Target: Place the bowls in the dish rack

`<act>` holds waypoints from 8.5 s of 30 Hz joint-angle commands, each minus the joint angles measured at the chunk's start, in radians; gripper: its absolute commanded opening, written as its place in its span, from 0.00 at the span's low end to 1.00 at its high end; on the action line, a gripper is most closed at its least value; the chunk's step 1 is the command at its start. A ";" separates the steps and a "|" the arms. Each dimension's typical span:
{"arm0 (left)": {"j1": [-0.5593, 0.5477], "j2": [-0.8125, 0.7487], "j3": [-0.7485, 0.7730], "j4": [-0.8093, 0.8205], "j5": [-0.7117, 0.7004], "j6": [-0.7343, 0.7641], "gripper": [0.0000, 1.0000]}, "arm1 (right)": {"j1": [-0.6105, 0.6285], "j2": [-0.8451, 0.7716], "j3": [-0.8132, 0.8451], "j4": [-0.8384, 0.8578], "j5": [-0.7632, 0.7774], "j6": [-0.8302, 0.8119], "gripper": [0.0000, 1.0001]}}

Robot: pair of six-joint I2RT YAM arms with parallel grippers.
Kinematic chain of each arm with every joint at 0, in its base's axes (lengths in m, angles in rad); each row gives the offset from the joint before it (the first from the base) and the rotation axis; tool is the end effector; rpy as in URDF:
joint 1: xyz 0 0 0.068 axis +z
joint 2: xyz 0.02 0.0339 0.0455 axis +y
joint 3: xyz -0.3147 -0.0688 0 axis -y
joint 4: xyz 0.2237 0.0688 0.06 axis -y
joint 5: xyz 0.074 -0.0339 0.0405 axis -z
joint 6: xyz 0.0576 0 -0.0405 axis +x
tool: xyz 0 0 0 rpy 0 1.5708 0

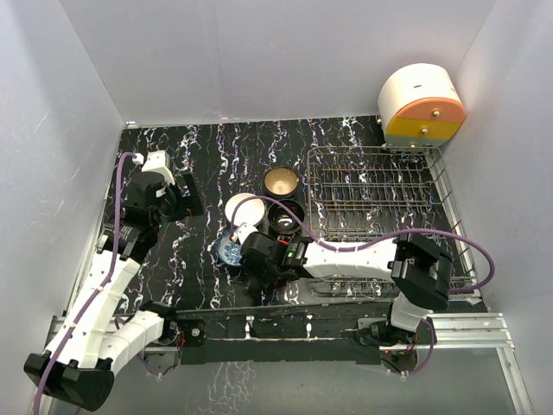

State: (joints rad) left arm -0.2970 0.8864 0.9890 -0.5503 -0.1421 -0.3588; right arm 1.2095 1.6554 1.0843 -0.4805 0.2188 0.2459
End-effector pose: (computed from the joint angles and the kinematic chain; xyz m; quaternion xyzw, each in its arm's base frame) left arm 0.1511 -0.0377 0.3832 -0.0639 0.8427 -0.1142 0.5222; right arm 0.1290 0.3060 0.2436 -0.4203 0.8643 0.0909 0.2607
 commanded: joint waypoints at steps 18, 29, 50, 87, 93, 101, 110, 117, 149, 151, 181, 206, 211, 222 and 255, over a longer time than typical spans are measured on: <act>-0.004 -0.016 -0.030 -0.008 -0.035 0.022 0.97 | 0.004 0.032 0.027 0.036 0.041 -0.010 0.08; -0.004 -0.010 -0.006 -0.016 -0.029 0.029 0.97 | 0.000 -0.298 0.158 0.006 -0.253 0.042 0.08; -0.004 0.012 0.057 -0.033 0.013 0.048 0.97 | -1.133 -0.330 -0.145 0.874 -1.134 0.565 0.08; -0.004 0.008 0.101 -0.080 -0.039 0.064 0.97 | -1.317 0.353 -0.233 1.612 -1.089 1.265 0.08; -0.004 0.003 0.091 -0.076 -0.042 0.062 0.97 | -1.318 0.359 -0.207 1.482 -1.102 1.200 0.08; -0.004 -0.004 0.087 -0.084 -0.042 0.068 0.97 | -1.326 0.408 -0.207 1.410 -1.132 1.152 0.11; -0.004 -0.005 0.088 -0.086 -0.042 0.069 0.97 | -1.364 0.369 -0.215 1.266 -1.108 1.055 0.18; -0.004 0.001 0.085 -0.076 -0.033 0.064 0.97 | -1.397 0.343 -0.209 1.189 -1.107 1.000 0.35; -0.004 -0.022 0.077 -0.076 -0.041 0.058 0.97 | -1.028 -0.092 0.180 0.136 -0.164 0.180 0.72; -0.004 -0.027 0.079 -0.080 -0.036 0.058 0.97 | -0.962 -0.136 0.186 0.125 -0.113 0.151 0.72; -0.005 -0.125 0.066 -0.126 -0.110 0.036 0.97 | -0.377 0.084 0.185 0.049 -0.126 -0.119 0.60; -0.004 -0.133 0.051 -0.134 -0.126 0.038 0.97 | -0.377 0.009 0.124 0.119 -0.251 -0.066 0.08; -0.004 -0.135 0.054 -0.135 -0.130 0.040 0.97 | -0.384 -0.149 0.117 0.171 -0.407 -0.037 0.08; -0.004 -0.124 0.061 -0.117 -0.105 0.047 0.97 | -0.834 -0.414 -0.072 0.525 -0.807 0.264 0.08; -0.004 -0.069 0.116 -0.134 -0.109 0.075 0.97 | -1.551 0.311 -0.410 2.132 -1.026 1.291 0.08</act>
State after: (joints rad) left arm -0.2970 0.8162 1.0565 -0.6685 -0.2440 -0.2951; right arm -0.3290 1.9415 0.6292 1.4483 -0.8768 1.5047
